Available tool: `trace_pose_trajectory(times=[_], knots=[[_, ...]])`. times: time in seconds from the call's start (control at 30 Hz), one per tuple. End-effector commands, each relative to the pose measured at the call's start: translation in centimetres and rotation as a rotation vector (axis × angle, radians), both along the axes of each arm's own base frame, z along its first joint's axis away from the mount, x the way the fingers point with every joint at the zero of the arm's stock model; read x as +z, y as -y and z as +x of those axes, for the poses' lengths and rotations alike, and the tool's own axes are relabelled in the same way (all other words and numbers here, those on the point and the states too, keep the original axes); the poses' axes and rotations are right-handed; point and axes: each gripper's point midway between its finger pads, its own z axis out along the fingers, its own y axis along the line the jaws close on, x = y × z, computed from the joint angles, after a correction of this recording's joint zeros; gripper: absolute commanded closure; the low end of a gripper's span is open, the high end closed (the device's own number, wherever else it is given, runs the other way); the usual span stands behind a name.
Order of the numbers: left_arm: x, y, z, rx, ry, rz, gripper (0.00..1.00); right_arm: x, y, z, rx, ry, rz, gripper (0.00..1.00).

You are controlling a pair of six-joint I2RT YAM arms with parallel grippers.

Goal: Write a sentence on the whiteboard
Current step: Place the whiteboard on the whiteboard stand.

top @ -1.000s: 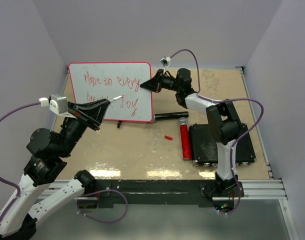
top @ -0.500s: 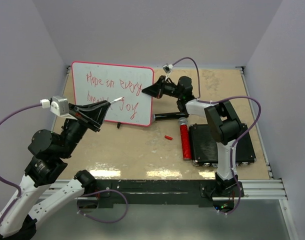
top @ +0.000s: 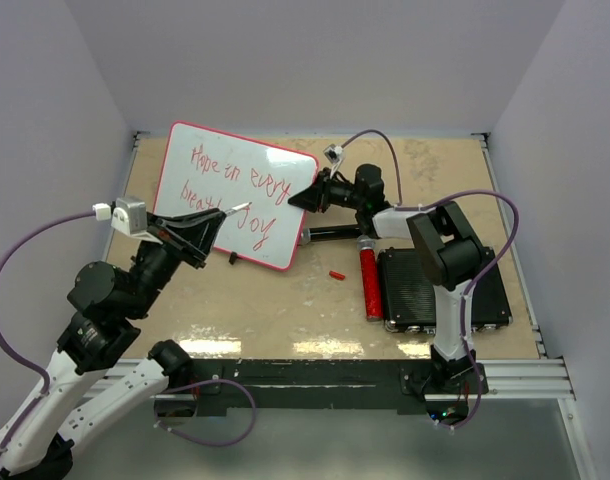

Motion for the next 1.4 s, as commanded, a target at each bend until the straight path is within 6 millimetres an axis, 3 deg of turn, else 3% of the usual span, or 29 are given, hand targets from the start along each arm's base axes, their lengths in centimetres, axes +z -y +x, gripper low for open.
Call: trace_pose_trajectory(times=[0.0,0.27,0.53,1.0,1.37], knots=[[0.5,0.0,-0.3,-0.015,0.019,-0.041,1.00,3.4,-0.1,-0.7,0.025,0.170,-0.008,0.69],[0.0,-0.2,-0.7,-0.018,0.017,-0.053,1.00,1.4,0.3,-0.6,0.010,0.156,-0.071,0.62],[-0.4,0.1,-0.5,-0.028,0.013,-0.059,1.00,0.1,0.7,-0.5,-0.006,0.149,-0.119,0.47],[-0.5,0.4,-0.5,-0.037,0.017,-0.066,1.00,0.6,1.6,-1.3,0.004,0.176,-0.156,0.25],[-0.8,1.4,-0.2,-0.070,0.027,-0.033,1.00,1.8,3.5,-3.2,0.048,0.247,-0.261,0.19]])
